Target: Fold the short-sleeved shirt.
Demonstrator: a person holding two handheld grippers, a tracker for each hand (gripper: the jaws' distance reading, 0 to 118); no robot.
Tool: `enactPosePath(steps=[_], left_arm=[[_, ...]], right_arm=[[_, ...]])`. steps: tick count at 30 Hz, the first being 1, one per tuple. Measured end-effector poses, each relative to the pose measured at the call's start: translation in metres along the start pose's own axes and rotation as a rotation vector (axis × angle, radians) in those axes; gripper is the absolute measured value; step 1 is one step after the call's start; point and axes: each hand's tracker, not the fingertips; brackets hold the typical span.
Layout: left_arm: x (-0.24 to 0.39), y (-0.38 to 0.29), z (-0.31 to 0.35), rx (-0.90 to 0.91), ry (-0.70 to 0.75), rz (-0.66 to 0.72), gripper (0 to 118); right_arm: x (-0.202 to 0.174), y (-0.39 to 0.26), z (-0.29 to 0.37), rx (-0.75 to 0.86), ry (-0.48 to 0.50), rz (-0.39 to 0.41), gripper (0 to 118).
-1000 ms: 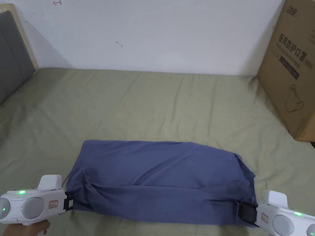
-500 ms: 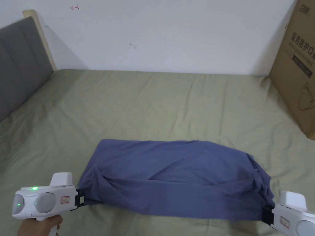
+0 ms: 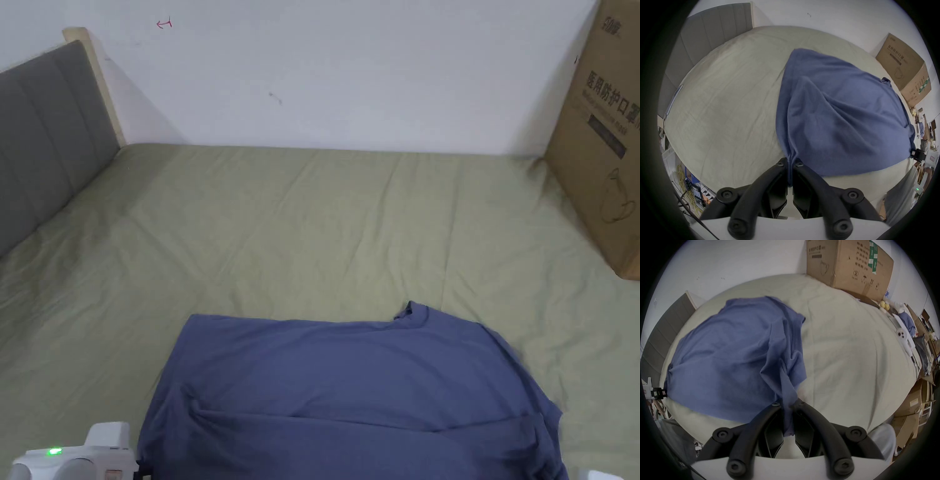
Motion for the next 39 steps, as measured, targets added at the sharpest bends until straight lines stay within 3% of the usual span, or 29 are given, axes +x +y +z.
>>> enactPosePath(steps=[5,7,8,9,10,11,17,20,22,25,26,27,28,33,39], left_arm=[[0.014,0.007,0.004,-0.017,0.047,-0.044,5],[0.019,0.010,0.017,-0.005,0.046,-0.047,35],[0.021,0.013,0.024,0.006,0.037,-0.037,59],[0.023,0.017,0.034,0.050,0.008,-0.015,87],[0.027,0.020,0.046,0.103,-0.020,0.004,100],[0.032,0.025,0.059,0.175,-0.040,0.010,104],[0.077,0.063,0.151,0.591,-0.077,-0.035,104],[0.097,0.073,0.180,0.769,-0.055,-0.056,100],[0.100,0.081,0.180,0.819,-0.012,-0.072,81],[0.107,0.086,0.174,0.873,-0.025,-0.099,66],[0.109,0.087,0.172,0.878,-0.031,-0.111,42],[0.112,0.089,0.168,0.872,-0.029,-0.117,12],[0.114,0.089,0.164,0.876,-0.023,-0.118,0],[0.112,0.114,0.139,0.792,-0.084,-0.122,0],[0.092,0.180,0.064,0.492,-0.118,-0.113,0]], right_arm=[[-0.006,0.008,0.013,0.016,-0.021,-0.008,9],[-0.013,0.016,0.034,0.057,-0.024,-0.027,29],[-0.014,0.022,0.044,0.105,-0.019,-0.037,48],[-0.015,0.029,0.056,0.155,-0.007,-0.040,77],[-0.017,0.038,0.069,0.211,0.011,-0.039,90],[-0.020,0.048,0.084,0.272,0.026,-0.038,95],[-0.047,0.100,0.169,0.648,0.031,0.024,95],[-0.064,0.111,0.195,0.779,0.008,0.060,94],[-0.073,0.116,0.204,0.834,-0.023,0.083,90],[-0.080,0.120,0.205,0.871,-0.042,0.095,78],[-0.082,0.122,0.206,0.873,-0.039,0.106,63],[-0.083,0.124,0.203,0.874,-0.039,0.112,30],[-0.085,0.127,0.201,0.874,-0.046,0.117,0],[-0.089,0.141,0.189,0.862,-0.026,0.140,0],[-0.094,0.165,0.166,0.835,-0.012,0.161,0]])
